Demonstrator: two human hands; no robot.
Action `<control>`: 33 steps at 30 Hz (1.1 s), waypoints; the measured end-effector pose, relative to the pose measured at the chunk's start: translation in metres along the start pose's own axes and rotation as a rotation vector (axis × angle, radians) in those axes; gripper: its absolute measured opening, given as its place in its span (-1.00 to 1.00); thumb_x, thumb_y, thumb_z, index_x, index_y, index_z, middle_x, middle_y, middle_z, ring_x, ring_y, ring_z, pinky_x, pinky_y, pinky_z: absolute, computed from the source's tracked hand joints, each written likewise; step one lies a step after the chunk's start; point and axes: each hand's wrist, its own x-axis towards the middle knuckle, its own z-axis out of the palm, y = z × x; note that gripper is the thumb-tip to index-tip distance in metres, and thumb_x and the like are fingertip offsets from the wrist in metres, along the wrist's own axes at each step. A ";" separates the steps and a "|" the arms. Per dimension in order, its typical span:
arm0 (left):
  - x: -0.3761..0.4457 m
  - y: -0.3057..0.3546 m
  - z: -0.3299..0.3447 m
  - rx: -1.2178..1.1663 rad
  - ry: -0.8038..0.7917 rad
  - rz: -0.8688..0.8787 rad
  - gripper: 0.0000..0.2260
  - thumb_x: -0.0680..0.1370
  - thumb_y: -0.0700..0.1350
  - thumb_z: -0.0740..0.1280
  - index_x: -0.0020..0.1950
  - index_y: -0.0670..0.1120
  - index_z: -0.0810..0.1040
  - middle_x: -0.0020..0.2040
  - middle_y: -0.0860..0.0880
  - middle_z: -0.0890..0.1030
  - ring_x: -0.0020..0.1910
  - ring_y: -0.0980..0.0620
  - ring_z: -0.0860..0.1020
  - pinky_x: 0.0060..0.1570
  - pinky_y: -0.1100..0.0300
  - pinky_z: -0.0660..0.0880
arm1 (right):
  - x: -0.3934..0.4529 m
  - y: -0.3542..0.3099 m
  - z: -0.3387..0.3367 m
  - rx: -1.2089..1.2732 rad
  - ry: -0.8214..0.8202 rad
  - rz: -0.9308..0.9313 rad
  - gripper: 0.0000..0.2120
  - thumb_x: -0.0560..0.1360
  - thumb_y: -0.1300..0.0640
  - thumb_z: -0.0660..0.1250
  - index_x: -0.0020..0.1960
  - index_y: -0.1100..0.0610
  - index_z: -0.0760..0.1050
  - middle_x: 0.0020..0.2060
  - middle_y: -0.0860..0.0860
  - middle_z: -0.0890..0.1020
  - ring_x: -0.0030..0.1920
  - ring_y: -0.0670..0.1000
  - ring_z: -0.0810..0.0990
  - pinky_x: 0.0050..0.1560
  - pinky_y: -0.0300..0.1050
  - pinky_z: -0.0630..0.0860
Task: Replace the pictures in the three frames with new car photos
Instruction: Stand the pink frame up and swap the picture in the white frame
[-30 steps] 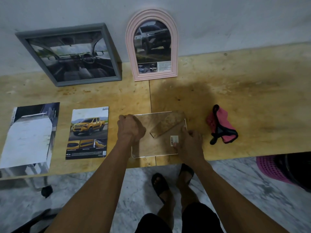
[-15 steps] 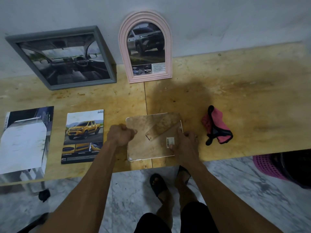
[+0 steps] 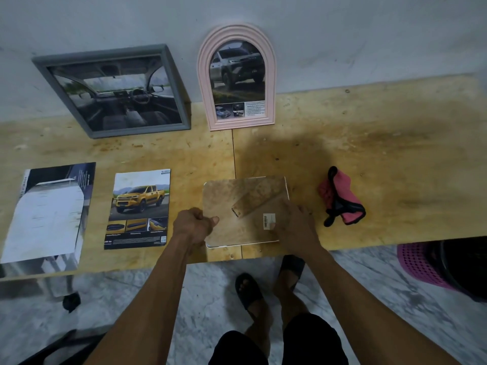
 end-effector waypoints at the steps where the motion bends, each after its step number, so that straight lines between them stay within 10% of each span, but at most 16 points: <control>1: 0.001 -0.002 -0.002 -0.026 -0.016 -0.020 -0.68 0.40 -0.06 0.60 -0.16 -0.27 0.59 -0.19 -0.18 0.65 -0.17 -0.11 0.61 -0.06 -0.10 0.62 | 0.000 0.002 0.000 0.025 0.011 0.013 -0.40 0.50 0.11 0.40 0.48 0.10 0.26 0.30 0.11 0.41 0.31 0.12 0.35 0.24 -0.05 0.33; 21: -0.020 -0.018 -0.005 -0.359 0.194 -0.015 -0.79 0.55 -0.32 0.36 -0.22 -0.10 0.44 -0.25 -0.08 0.57 -0.20 -0.03 0.56 0.01 0.04 0.51 | -0.003 0.023 0.011 -0.100 0.070 -0.112 -0.49 0.60 0.21 0.22 0.51 -0.05 0.28 0.16 0.11 0.37 0.10 0.12 0.38 0.14 0.07 0.46; 27: -0.021 -0.023 -0.034 -0.495 0.108 -0.065 -0.81 0.59 -0.28 0.34 -0.20 -0.09 0.47 -0.11 -0.15 0.63 -0.01 -0.16 0.59 0.01 -0.04 0.54 | -0.002 0.019 0.002 -0.071 -0.003 -0.075 -0.48 0.58 0.21 0.23 0.51 -0.04 0.29 0.09 0.02 0.29 0.10 0.04 0.31 0.24 0.01 0.36; 33: -0.034 -0.003 -0.042 -0.665 -0.017 -0.042 -0.86 0.60 -0.32 0.32 -0.12 -0.15 0.54 -0.01 -0.24 0.66 -0.04 -0.20 0.63 0.09 -0.19 0.56 | -0.005 -0.017 -0.023 0.257 0.120 -0.004 -0.70 0.64 -0.02 0.16 0.33 -0.01 0.45 0.08 0.02 0.59 0.03 -0.01 0.58 -0.08 -0.14 0.53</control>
